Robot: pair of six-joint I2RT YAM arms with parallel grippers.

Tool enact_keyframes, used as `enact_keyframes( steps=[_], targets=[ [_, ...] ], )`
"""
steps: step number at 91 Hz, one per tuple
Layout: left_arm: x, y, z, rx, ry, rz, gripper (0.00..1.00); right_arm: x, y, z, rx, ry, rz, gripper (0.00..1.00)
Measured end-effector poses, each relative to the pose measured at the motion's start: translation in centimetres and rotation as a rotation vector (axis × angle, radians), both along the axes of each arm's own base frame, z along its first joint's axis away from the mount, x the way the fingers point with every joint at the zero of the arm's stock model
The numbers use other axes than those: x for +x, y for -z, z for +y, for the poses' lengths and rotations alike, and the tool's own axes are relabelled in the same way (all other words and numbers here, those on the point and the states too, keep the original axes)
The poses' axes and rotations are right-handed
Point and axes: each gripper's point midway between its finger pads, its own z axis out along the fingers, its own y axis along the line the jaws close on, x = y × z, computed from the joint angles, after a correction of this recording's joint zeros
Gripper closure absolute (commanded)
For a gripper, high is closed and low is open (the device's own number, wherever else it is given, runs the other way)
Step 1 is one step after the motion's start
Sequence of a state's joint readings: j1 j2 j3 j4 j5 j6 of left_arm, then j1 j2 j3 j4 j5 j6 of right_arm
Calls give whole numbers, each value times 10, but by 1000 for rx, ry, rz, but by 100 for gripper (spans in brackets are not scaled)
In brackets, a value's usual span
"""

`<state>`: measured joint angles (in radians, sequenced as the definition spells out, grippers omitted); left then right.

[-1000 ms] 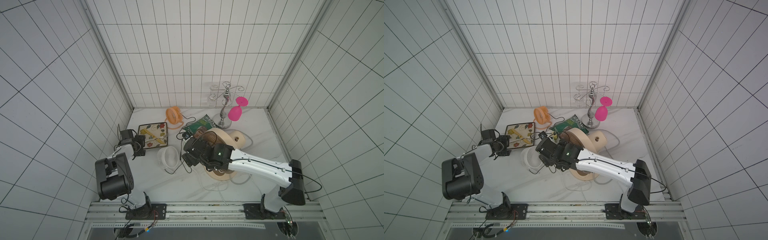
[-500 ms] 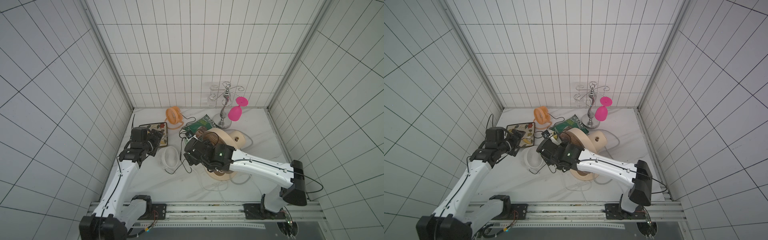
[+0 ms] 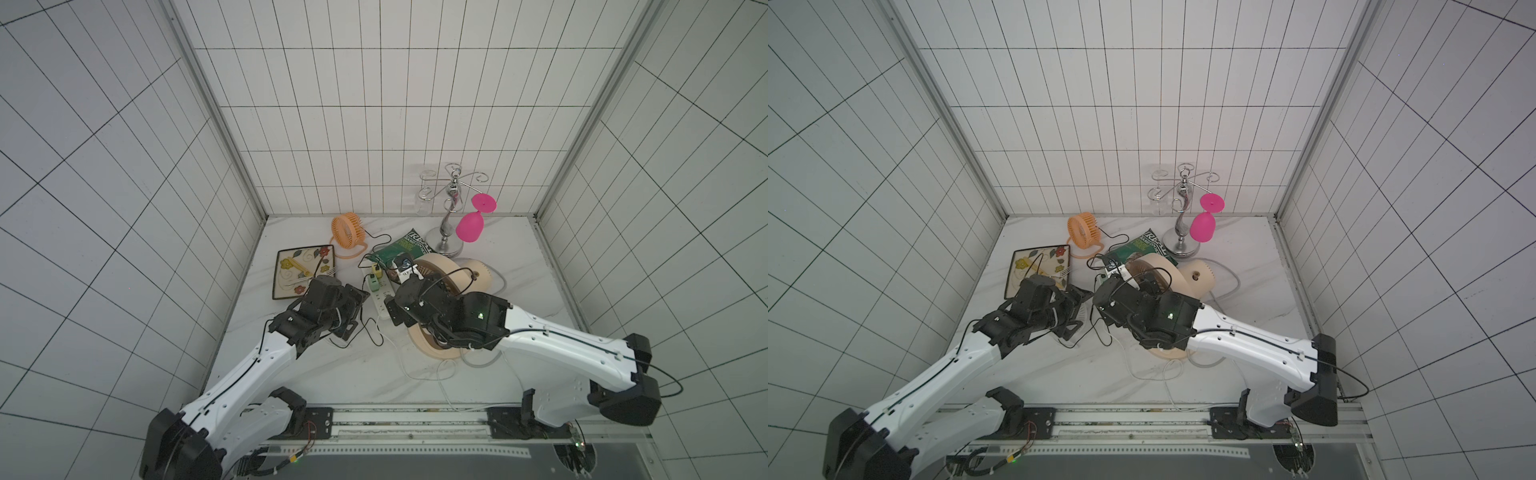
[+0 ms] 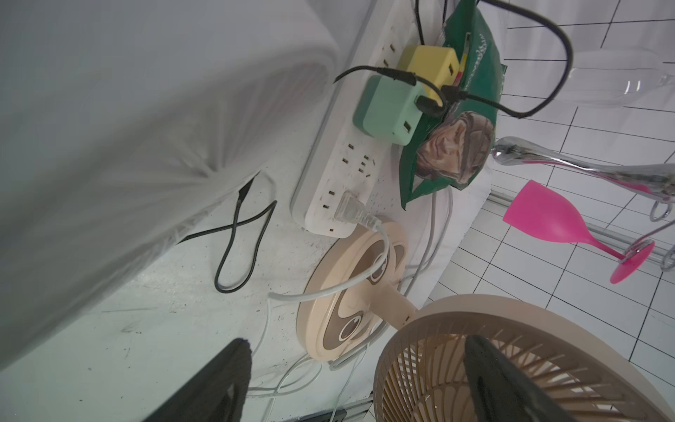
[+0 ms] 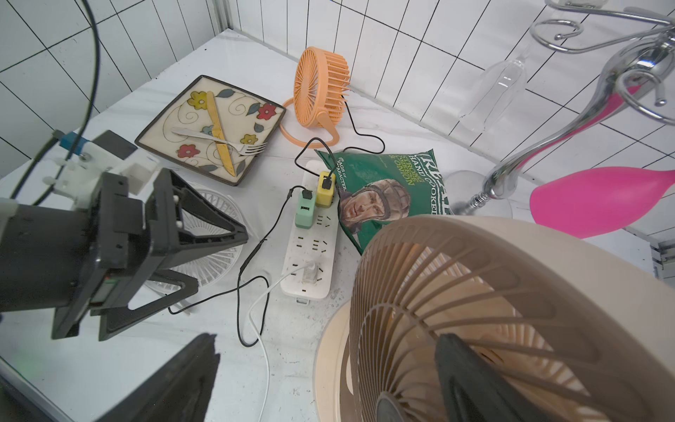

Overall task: Unplug the desk fan from the power strip
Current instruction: Adjust the fan at the center of the board.

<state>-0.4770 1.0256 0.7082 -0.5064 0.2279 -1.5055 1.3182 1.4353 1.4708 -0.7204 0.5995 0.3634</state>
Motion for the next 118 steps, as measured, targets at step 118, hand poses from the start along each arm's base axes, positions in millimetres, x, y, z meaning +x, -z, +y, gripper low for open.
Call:
enact_keyframes(
  steps=[118],
  targets=[
    [32, 72, 70, 432, -54, 117, 19, -34, -8, 51, 32, -265, -4, 3]
  ],
)
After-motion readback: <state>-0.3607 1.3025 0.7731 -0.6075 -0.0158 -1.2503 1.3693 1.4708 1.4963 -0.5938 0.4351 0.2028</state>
